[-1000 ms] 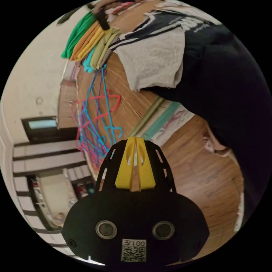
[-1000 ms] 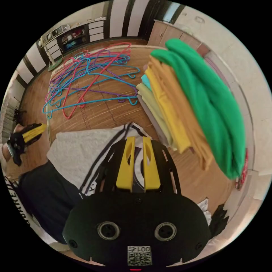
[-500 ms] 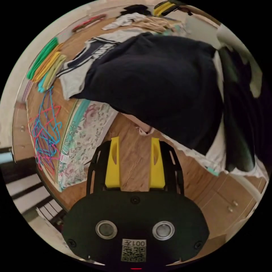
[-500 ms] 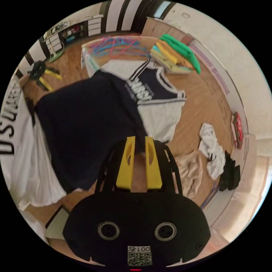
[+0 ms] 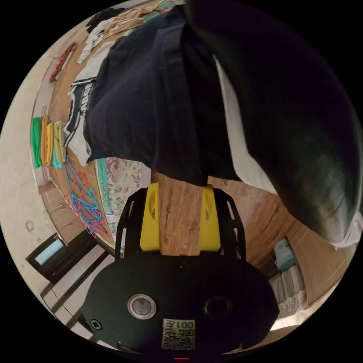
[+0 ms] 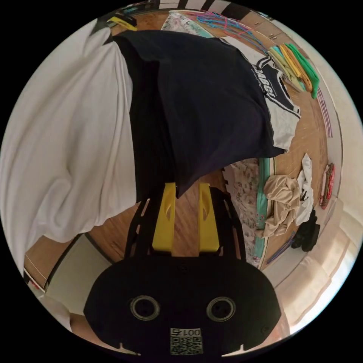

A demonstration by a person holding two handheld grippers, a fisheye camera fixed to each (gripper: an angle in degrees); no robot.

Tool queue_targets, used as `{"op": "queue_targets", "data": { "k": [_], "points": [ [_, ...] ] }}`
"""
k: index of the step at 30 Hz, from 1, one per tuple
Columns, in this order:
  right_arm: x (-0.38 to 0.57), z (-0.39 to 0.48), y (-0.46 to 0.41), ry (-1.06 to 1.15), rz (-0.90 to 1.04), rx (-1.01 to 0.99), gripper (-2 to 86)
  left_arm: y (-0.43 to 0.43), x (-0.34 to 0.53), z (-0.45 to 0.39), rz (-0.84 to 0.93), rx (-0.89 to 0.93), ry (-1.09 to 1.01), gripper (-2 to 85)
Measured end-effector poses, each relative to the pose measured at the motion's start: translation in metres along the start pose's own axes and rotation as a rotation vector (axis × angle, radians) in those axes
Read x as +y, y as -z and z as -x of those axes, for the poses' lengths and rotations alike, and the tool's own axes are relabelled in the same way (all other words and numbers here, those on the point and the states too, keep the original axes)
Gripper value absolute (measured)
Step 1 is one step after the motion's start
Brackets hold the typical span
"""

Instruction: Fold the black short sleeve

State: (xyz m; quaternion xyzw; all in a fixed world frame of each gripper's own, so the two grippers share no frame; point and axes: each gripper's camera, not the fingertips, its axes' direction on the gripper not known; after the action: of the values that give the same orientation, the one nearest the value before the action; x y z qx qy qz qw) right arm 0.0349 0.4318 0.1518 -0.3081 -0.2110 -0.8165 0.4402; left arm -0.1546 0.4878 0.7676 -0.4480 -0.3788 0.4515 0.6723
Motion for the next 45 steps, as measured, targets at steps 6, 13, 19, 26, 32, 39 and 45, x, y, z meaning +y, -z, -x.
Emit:
{"op": "queue_targets", "data": {
  "k": [6, 13, 19, 26, 32, 39, 45],
  "points": [
    [0.011, 0.014, -0.018, 0.009, -0.011, 0.052, 8.7, 0.016, 0.004, 0.009, -0.048, -0.039, 0.066, 11.5],
    [0.035, 0.019, -0.035, 0.041, 0.052, 0.079, 6.0, 0.034, 0.020, 0.018, -0.064, -0.054, 0.109, 6.4],
    [0.049, 0.018, -0.049, 0.023, 0.019, 0.109, 3.6, 0.035, 0.032, 0.036, -0.073, -0.117, 0.111, 2.4],
    [0.102, -0.024, -0.040, -0.106, -0.078, 0.026, 2.0, 0.043, 0.080, 0.089, -0.150, -0.068, 0.109, -0.9],
    [0.168, -0.083, 0.015, -0.227, -0.283, -0.018, 1.4, 0.092, 0.159, 0.176, -0.368, -0.011, 0.296, -1.0],
    [0.222, -0.103, 0.052, -0.231, -0.372, -0.064, 1.2, 0.128, 0.208, 0.220, -0.476, -0.006, 0.284, -1.0],
    [0.238, -0.152, 0.047, -0.233, -0.416, -0.091, 1.2, 0.113, 0.219, 0.293, -0.554, 0.055, 0.258, -1.0]
  ]
}}
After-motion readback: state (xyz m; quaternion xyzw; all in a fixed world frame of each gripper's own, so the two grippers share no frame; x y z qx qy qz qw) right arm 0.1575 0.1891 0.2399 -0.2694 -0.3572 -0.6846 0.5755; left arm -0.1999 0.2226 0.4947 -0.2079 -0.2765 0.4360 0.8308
